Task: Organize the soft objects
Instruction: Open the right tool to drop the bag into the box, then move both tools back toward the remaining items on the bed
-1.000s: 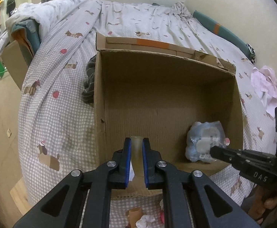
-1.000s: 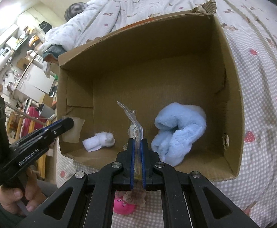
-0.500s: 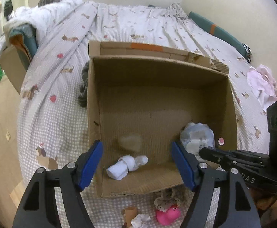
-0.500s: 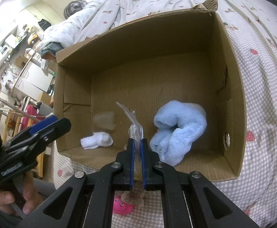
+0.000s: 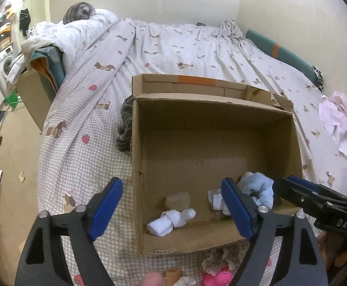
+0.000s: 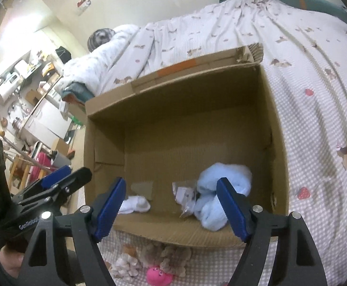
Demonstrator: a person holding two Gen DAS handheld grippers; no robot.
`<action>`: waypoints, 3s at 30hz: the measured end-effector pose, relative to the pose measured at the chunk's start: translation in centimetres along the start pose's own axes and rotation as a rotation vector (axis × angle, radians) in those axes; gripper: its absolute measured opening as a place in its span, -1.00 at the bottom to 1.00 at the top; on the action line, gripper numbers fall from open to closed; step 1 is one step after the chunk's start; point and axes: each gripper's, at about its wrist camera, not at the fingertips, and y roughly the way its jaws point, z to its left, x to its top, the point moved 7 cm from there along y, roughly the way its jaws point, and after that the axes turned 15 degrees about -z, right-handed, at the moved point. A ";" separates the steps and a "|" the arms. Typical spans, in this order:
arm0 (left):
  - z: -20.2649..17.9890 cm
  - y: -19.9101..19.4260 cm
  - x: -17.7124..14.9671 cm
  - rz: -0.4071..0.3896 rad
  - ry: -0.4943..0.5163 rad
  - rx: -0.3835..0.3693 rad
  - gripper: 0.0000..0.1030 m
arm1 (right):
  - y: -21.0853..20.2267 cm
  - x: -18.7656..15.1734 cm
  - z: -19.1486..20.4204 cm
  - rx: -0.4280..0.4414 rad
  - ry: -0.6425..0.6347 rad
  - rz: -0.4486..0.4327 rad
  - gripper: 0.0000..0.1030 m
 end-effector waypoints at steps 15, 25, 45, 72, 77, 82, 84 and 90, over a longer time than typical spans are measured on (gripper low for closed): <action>2.3 -0.9 -0.7 0.012 -0.071 0.033 0.86 | -0.5 0.0 -0.3 -0.004 0.020 -0.003 0.61; 4.2 -3.9 -0.6 -0.023 -0.102 0.081 0.99 | -2.1 -1.2 0.7 -0.013 -0.020 0.001 0.61; 3.5 -7.5 -5.9 0.068 -0.068 0.101 0.99 | -5.6 -5.5 2.1 -0.014 -0.047 0.041 0.61; 4.5 -7.2 -10.9 0.199 -0.100 0.127 0.99 | -5.4 -10.3 0.3 -0.071 0.010 0.164 0.61; 4.3 -6.9 -11.1 0.214 -0.108 0.119 0.99 | -4.8 -10.5 0.6 -0.073 0.005 0.176 0.61; 4.0 -6.6 -11.4 0.225 -0.107 0.115 0.99 | -4.4 -10.5 0.9 -0.067 0.004 0.177 0.61; 4.0 -6.5 -11.4 0.227 -0.113 0.114 0.99 | -4.4 -10.5 0.9 -0.064 0.009 0.177 0.61; 4.2 -6.3 -11.6 0.234 -0.129 0.116 0.99 | -4.0 -10.8 0.8 -0.077 0.013 0.195 0.61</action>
